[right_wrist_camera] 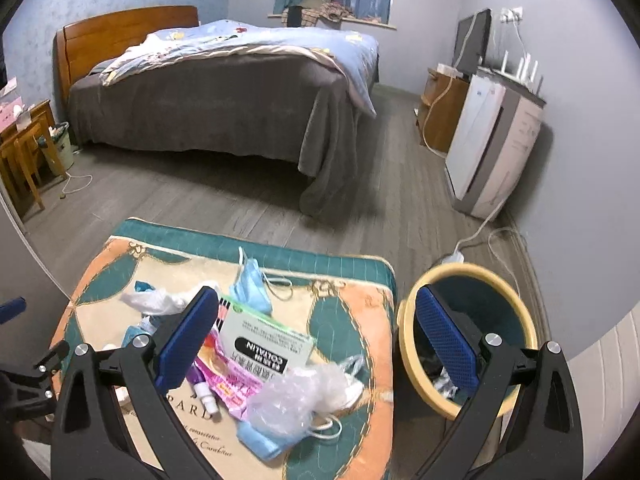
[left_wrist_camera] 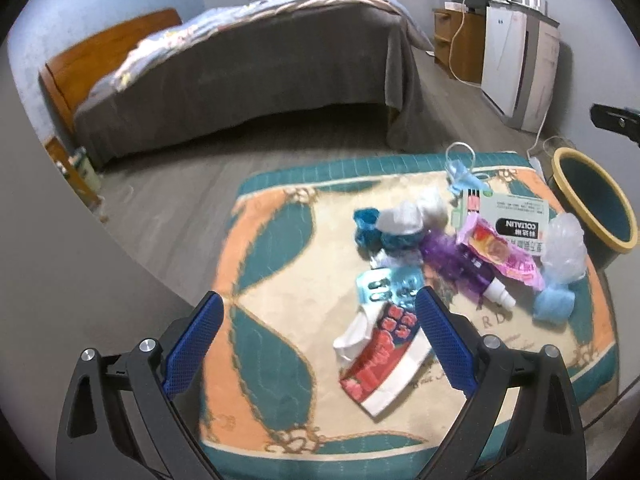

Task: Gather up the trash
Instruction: 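Grasp the clear plastic bag with the right gripper while the left grasps the paper cup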

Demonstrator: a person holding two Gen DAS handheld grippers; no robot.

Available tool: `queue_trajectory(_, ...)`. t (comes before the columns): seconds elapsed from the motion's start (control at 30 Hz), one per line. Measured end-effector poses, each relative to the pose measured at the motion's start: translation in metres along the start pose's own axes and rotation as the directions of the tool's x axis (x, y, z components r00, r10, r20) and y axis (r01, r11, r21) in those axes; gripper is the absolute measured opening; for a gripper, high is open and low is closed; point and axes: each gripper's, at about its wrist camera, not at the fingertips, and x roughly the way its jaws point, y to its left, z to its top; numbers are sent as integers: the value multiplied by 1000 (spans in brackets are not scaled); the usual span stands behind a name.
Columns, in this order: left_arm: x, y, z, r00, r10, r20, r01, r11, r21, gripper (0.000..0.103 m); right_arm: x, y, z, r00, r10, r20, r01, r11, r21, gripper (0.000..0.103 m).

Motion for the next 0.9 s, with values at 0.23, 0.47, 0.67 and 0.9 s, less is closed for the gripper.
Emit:
queue_trajectory(0.23,30,-14,-21,995,-25,-92,28,999,24,96,7,-13,-35,990,56,-130,-38,990,136,97)
queue_trajectory(0.47,52,-31,-31,989,-54,-138,66,995,79,96,41,-17,-60,966,9,-259,25,991,130,97)
queue_trajectory(0.67,71,-46,-37,980,-67,-186,93,987,132,96,69,-11,-68,948,20,-319,15,994,106,97)
queue_trajectory(0.9,89,-46,-38,972,-53,-228,85,987,133,96,96,6,-77,931,9,-365,-7,1000,7,97)
